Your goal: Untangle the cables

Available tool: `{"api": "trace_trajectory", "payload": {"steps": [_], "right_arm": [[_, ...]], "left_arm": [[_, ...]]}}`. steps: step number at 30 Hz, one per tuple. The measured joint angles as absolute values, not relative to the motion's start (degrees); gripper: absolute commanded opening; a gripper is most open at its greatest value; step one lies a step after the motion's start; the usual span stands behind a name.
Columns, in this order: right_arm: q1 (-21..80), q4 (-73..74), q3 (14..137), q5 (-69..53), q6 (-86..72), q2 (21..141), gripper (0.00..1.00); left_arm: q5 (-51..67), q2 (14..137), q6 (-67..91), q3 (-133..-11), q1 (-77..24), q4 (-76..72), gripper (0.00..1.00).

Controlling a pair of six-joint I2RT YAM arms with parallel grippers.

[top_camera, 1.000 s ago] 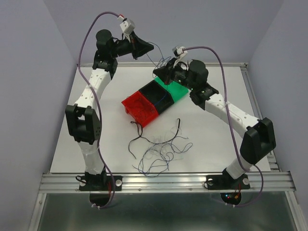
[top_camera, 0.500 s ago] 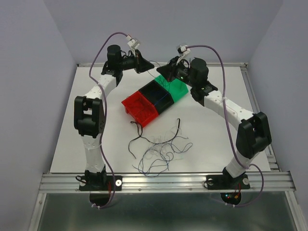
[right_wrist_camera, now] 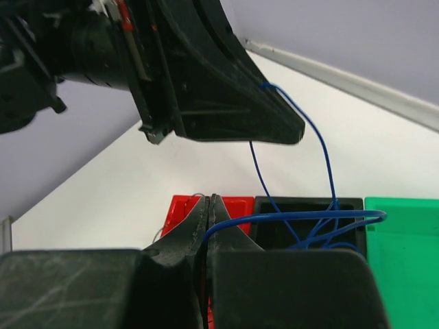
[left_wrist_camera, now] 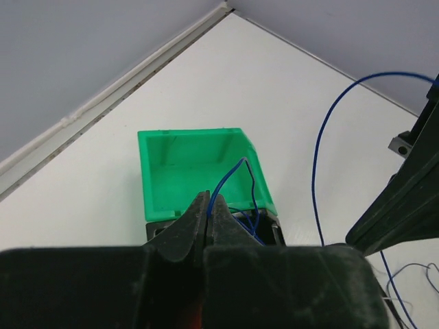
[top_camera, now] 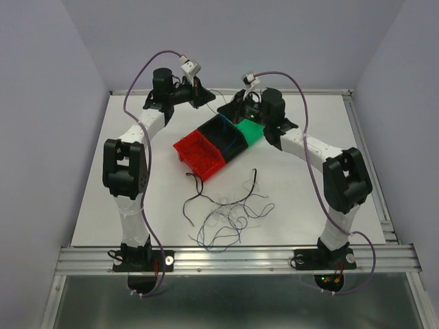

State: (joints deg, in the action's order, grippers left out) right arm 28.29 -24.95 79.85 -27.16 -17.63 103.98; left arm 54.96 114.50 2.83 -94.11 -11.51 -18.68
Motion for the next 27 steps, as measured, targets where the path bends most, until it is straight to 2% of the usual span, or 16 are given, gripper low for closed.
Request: {"api": "trace_trajectory", "payload": {"steps": [12,19,27], "right_arm": [[25.06,-25.15,83.79,-31.4,-22.11,119.52,0.01],[24.43,-25.71,87.24,-31.81,-23.18,123.74,0.01],[25.45,-25.06,89.08,-30.26,-21.17,125.4,0.01]], "left_arm": [[46.54,121.12,-6.5,-93.41,-12.71,-8.69,0.0],[42.39,120.99,-10.7,-92.92,-13.41,-3.79,0.0],[30.81,118.32,-14.2,-88.68,-17.06,-0.25,0.0]]}}
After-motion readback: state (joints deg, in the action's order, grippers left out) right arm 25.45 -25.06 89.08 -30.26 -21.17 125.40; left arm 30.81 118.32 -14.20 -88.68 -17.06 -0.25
